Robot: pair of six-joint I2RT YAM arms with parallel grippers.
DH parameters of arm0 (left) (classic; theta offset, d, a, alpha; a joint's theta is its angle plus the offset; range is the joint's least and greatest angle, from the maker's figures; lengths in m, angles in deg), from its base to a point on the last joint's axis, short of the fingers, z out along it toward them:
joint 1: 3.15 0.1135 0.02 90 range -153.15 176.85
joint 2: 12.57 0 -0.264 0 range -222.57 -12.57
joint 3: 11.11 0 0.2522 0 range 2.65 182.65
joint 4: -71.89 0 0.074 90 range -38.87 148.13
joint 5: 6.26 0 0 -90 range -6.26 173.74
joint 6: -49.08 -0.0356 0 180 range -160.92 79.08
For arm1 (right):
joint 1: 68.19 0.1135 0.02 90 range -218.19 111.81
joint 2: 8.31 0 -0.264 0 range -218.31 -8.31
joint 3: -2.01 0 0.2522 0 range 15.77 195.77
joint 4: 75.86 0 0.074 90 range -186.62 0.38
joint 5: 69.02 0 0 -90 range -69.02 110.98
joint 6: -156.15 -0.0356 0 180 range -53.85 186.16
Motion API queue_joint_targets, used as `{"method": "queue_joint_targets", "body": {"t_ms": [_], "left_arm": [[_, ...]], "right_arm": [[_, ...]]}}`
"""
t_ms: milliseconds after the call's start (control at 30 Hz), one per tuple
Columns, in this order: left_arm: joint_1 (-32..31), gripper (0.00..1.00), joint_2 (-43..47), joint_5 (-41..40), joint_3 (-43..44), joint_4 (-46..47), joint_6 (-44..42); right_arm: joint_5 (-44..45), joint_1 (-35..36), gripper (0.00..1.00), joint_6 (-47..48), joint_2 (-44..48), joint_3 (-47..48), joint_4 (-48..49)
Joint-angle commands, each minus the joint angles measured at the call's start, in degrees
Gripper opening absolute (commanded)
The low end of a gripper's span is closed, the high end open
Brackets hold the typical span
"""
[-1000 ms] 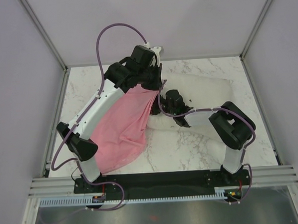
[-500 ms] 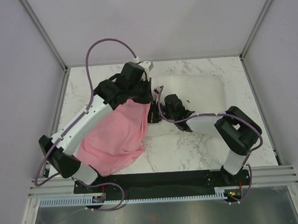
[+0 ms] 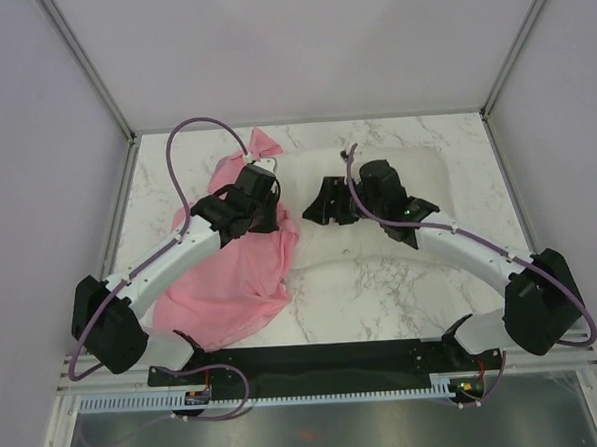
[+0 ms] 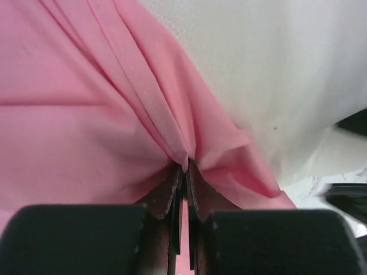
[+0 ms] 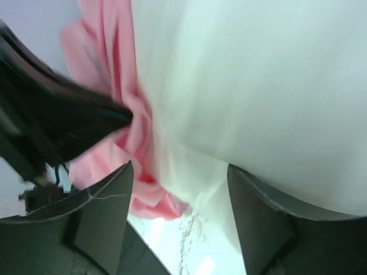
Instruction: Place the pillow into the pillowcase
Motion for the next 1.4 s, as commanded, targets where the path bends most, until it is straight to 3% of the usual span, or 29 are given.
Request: {"method": "queue_joint_targets", "body": {"t_ms": [0, 33, 67, 100, 267, 300, 367, 400, 467, 567, 600, 700, 900, 1033, 1167, 1367], "left_arm": [[-0.32, 0.1, -0.13, -3.38, -2.03, 4.32, 2.25], [-0.41, 0.09, -0.04, -3.64, -2.56, 4.41, 2.25], [-0.58, 0.1, 0.22, -4.08, -2.92, 4.49, 2.25], [-0.59, 0.11, 1.1, -4.87, -3.62, 4.41, 2.16], [-0.76, 0.23, 5.31, -8.12, -4.68, 3.88, 1.02], [-0.76, 0.39, 6.11, -8.57, -4.42, 3.62, 0.93], [-0.76, 0.54, 7.87, -9.88, -3.72, 3.18, 0.49], [-0.67, 0.67, 8.13, -11.45, -2.58, 2.92, 0.32], [-0.33, 0.75, 7.61, -13.31, -0.73, 2.3, -0.04], [2.3, 0.82, 4.55, -13.94, 6.63, 0.02, -0.3], [3.36, 0.82, 3.75, -13.5, 8.22, -0.34, -0.48], [7.84, 0.84, -0.02, -13.05, 14.36, -1.48, -1.53], [14.09, 0.92, -8.28, -10.94, 27.46, -4.73, -5.74], [15.32, 0.98, -13.46, -7.79, 33.89, -8.85, -9.35], [15.85, 0.98, -17.87, -2.88, 37.68, -14.04, -9.0], [16.55, 0.99, -18.76, 8.53, 31.91, -16.07, -7.86]], "right_arm": [[4.76, -4.58, 0.76, 7.58, 0.21, 13.07, -9.05], [4.93, -5.02, 0.91, 10.81, -1.01, 15.9, -11.93], [5.28, -5.46, 0.98, 12.41, -4.68, 19.06, -13.87], [5.81, -5.55, 0.98, 14.08, -6.89, 25.1, -15.63], [9.15, -7.04, 0.98, 22.77, -20.5, 37.79, -21.01], [9.24, -7.04, 0.98, 24.19, -22.19, 39.03, -21.36], [7.32, -6.87, 0.98, 27.79, -27.36, 41.67, -23.55], [6.87, -6.61, 0.98, 28.85, -28.87, 43.77, -24.52], [7.91, -5.12, 0.98, 30.44, -32.47, 44.4, -25.84], [6.52, -2.23, 0.87, 32.38, -33.2, 39.96, -25.68], [6.25, -1.43, 0.76, 31.42, -32.24, 37.31, -24.45], [5.98, 1.65, 0.58, 30.01, -24.87, 24.61, -15.94], [11.78, 7.36, 0.0, 26.85, -7.02, 1.19, 1.55], [21.17, 11.41, 0.0, 27.2, 2.11, -8.14, 8.24], [23.65, 11.85, 0.0, 25.97, 6.53, -13.24, 11.06], [24.62, 11.85, 0.0, 25.7, 7.94, -13.16, 10.45]]}}
